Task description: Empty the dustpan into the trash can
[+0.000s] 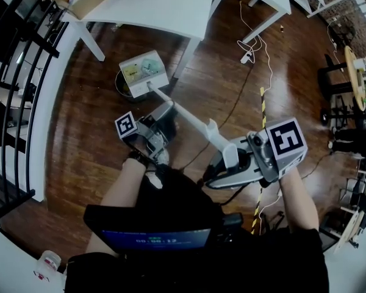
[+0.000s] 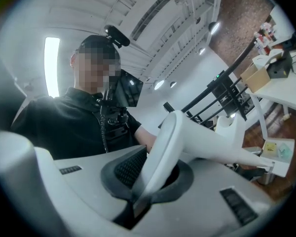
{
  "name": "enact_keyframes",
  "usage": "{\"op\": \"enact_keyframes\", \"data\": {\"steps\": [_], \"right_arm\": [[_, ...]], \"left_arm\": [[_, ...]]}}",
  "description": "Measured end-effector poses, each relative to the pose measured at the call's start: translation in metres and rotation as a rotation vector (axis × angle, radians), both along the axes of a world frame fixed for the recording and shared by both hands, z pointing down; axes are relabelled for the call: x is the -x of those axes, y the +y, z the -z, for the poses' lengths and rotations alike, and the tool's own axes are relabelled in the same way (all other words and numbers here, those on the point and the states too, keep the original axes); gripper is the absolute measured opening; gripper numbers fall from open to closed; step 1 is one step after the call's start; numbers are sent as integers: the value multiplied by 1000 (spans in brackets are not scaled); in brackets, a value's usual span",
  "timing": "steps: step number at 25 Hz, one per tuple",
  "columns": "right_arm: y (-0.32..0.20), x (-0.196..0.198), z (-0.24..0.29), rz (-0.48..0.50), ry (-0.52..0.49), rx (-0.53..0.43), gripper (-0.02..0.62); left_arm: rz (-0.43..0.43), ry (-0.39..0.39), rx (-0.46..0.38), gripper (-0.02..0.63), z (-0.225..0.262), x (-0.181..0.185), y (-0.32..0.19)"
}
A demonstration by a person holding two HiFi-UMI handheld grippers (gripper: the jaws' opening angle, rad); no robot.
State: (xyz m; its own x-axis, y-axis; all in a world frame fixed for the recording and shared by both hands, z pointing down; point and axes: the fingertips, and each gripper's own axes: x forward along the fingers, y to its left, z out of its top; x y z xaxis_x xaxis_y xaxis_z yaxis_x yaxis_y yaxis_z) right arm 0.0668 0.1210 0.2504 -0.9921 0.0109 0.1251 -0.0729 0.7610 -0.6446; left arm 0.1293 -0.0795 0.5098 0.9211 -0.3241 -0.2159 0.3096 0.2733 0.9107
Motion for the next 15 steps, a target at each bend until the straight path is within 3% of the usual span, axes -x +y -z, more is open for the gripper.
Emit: {"op": "enact_keyframes", "data": {"steps": [8,15], "right_arm": [[2,-3,-4,19,1,18,31],[7,-1,-15,97,68,39,31]], "left_arm": [[42,-33,114,218,-16,-7,0],[54,-49,223,186,-36,-13,6]]}}
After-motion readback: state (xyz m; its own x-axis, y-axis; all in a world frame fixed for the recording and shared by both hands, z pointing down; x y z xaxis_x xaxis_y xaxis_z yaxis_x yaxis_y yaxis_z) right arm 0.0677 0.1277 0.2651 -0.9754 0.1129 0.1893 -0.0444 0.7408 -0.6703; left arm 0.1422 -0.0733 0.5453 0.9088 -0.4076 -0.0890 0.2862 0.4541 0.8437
